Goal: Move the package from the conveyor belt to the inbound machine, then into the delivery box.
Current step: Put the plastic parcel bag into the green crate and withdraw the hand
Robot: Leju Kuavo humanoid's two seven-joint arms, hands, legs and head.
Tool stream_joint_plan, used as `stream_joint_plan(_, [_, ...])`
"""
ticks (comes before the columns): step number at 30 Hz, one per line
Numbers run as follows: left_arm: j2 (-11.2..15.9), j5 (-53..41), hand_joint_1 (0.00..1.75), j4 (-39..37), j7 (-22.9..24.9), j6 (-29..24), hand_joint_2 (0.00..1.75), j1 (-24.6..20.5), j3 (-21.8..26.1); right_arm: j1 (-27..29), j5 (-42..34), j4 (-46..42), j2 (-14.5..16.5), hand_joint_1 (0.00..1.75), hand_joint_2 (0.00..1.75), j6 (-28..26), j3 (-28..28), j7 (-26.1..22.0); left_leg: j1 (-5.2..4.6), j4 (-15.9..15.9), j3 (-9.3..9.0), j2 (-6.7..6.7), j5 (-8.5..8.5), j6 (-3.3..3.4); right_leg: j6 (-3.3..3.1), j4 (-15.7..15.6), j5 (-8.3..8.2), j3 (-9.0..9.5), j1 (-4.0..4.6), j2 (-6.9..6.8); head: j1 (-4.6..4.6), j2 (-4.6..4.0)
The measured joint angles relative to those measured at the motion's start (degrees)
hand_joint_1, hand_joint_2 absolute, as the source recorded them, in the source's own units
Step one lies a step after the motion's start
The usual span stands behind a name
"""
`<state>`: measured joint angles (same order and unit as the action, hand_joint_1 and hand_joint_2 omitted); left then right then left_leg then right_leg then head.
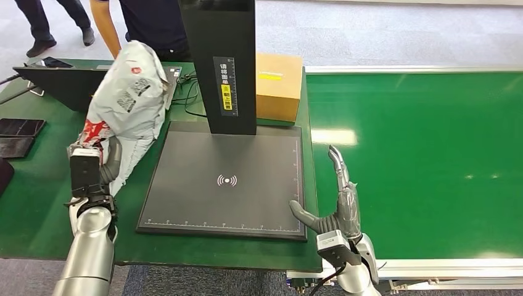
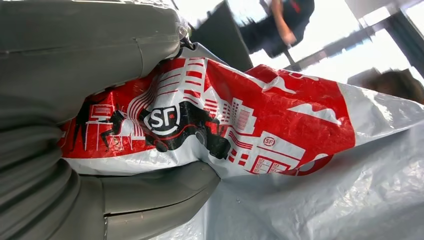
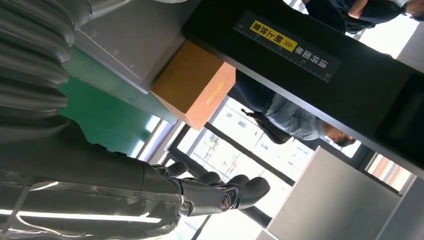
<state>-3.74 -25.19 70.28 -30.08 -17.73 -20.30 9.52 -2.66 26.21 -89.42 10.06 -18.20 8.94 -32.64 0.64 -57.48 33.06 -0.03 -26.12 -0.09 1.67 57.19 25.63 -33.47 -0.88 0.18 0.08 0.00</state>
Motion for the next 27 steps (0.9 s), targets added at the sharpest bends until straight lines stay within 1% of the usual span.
stream_joint_plan(3, [0.01,-0.37,1.75,-0.82,-0.65,-4.66,1.75,-0.07,3.08,0.03,0.10,0.00,0.19,0.00,1.75,-0.04,-0.26,0.05,0.00,0.00,0.01,0.01,0.00,0.00,0.00,0.00,0.00,-0.01,0.00,0.00,-0.01,0.00])
stream_joint_plan(5, [0.07,-1.66,1.75,-1.51,-1.37,-8.72,1.75,-0.16,4.94,0.04,0.13,0.01,0.21,0.00,1.75,-0.12,-0.36,0.06,0.00,0.00,0.02,0.01,0.00,0.00,-0.01,0.00,0.01,-0.02,0.00,0.00,-0.01,0.00])
stream_joint_plan(9, [0.46,-5.82,1.75,-3.28,-1.96,-17.61,1.75,-0.65,7.34,0.09,0.07,0.02,0.21,0.00,1.75,-0.79,-0.39,0.01,0.00,0.00,0.03,0.01,0.00,0.00,-0.01,0.00,0.01,-0.02,0.00,0.00,0.00,0.00])
stream_joint_plan(11, [0.79,-7.86,1.75,-4.26,-1.79,-20.54,1.75,-1.01,8.18,0.14,-0.07,0.04,0.21,0.00,1.75,-1.13,-0.39,-0.13,0.00,0.00,0.03,0.01,0.00,0.00,-0.01,0.00,0.01,-0.02,0.00,0.00,-0.01,0.00])
stream_joint_plan(14, [1.03,-13.11,1.75,-5.71,-1.83,-21.90,1.75,-1.81,10.39,0.19,-0.32,0.11,0.21,0.00,1.75,-1.61,-0.37,-0.47,0.00,0.00,0.02,0.01,0.00,0.00,-0.01,0.00,0.01,-0.02,0.00,0.00,0.00,0.00])
stream_joint_plan(17, [0.80,-20.19,1.75,-7.15,-2.99,-22.01,1.75,-3.16,14.72,0.21,-0.59,0.24,0.21,0.00,1.75,-2.29,-0.35,-0.64,0.00,0.00,0.02,0.03,0.00,0.00,-0.02,0.00,0.01,-0.03,0.00,0.03,-0.01,0.00])
stream_joint_plan(22, [-0.40,-30.42,1.75,-9.04,-5.17,-22.03,1.75,-6.38,24.71,0.33,-0.85,0.39,0.21,0.00,1.75,-3.23,-0.25,-0.65,0.02,0.00,0.03,0.06,0.00,0.00,-0.02,0.00,0.01,-0.05,0.02,0.04,0.00,0.00])
stream_joint_plan(27, [-1.62,-41.89,1.75,-9.87,-4.74,-22.03,1.75,-9.56,35.52,0.68,-1.02,0.39,0.21,0.00,1.75,-3.45,-0.18,-0.65,0.03,0.00,0.03,0.06,0.00,-0.01,-0.02,0.00,0.01,-0.05,0.03,0.07,-0.01,0.00])
